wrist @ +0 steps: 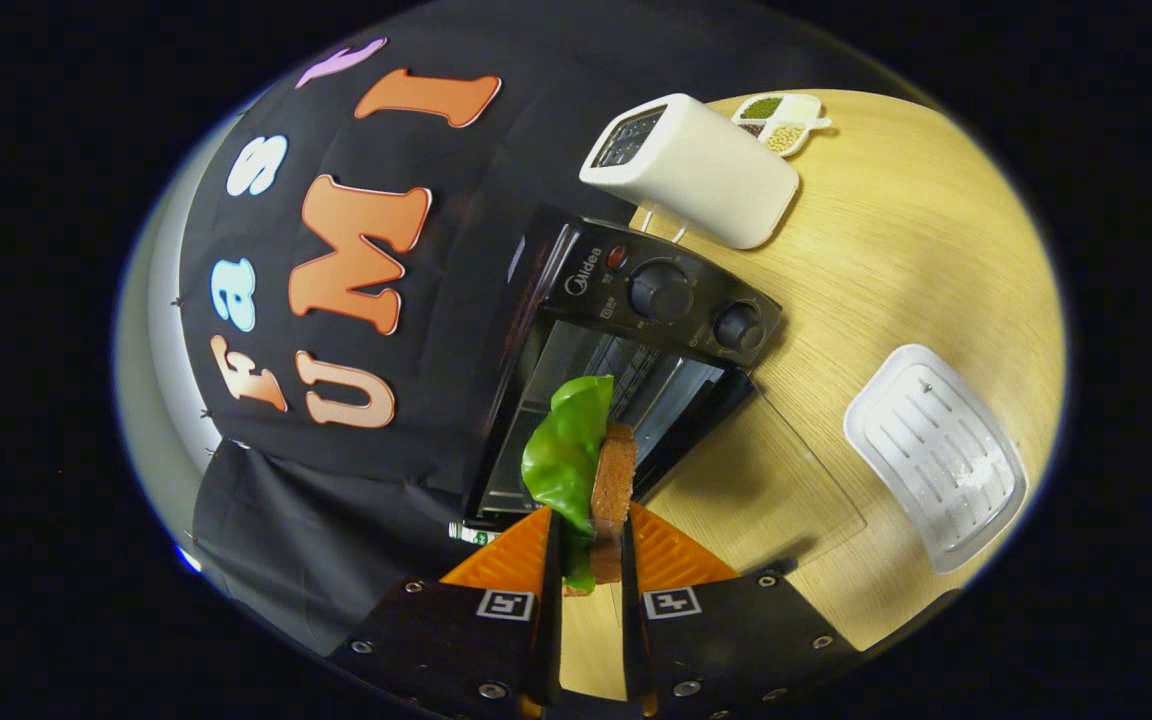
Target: Open the toaster oven, put the food inside, and close the toaster oven door.
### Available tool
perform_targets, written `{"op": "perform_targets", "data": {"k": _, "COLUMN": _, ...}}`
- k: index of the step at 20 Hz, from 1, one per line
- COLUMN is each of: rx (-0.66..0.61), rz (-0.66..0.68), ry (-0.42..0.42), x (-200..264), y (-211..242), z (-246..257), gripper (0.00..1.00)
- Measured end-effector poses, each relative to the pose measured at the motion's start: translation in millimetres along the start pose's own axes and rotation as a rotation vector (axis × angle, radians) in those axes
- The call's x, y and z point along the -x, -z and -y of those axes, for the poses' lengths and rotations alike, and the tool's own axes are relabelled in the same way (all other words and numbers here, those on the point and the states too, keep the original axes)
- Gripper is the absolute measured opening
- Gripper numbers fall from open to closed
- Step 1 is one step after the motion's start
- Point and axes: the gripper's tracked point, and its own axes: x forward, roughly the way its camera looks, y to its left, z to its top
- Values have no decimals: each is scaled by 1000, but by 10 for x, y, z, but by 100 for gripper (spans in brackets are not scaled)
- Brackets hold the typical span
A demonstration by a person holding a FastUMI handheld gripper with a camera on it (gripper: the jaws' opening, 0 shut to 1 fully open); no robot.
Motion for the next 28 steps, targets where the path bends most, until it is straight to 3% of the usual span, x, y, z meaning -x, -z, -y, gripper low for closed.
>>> {"op": "perform_targets", "data": {"k": 10, "rx": -149, "rz": 213, "ry": -1, "x": -745, "y": -14, "z": -50, "gripper": 26}}
{"op": "perform_targets", "data": {"k": 16, "rx": -239, "rz": 303, "ry": 50, "x": -1058, "y": -74, "z": -45, "gripper": 29}}
{"op": "perform_targets", "data": {"k": 21, "rx": -267, "rz": 281, "ry": 130, "x": -1324, "y": 26, "z": 64, "gripper": 43}}
{"op": "perform_targets", "data": {"k": 25, "rx": -263, "rz": 250, "ry": 152, "x": -1353, "y": 142, "z": 31, "gripper": 63}}
{"op": "perform_targets", "data": {"k": 26, "rx": -264, "rz": 245, "ry": 162, "x": -1344, "y": 156, "z": 52, "gripper": 77}}
{"op": "perform_targets", "data": {"k": 28, "rx": -263, "rz": 232, "ry": 187, "x": -1283, "y": 202, "z": 100, "gripper": 91}}
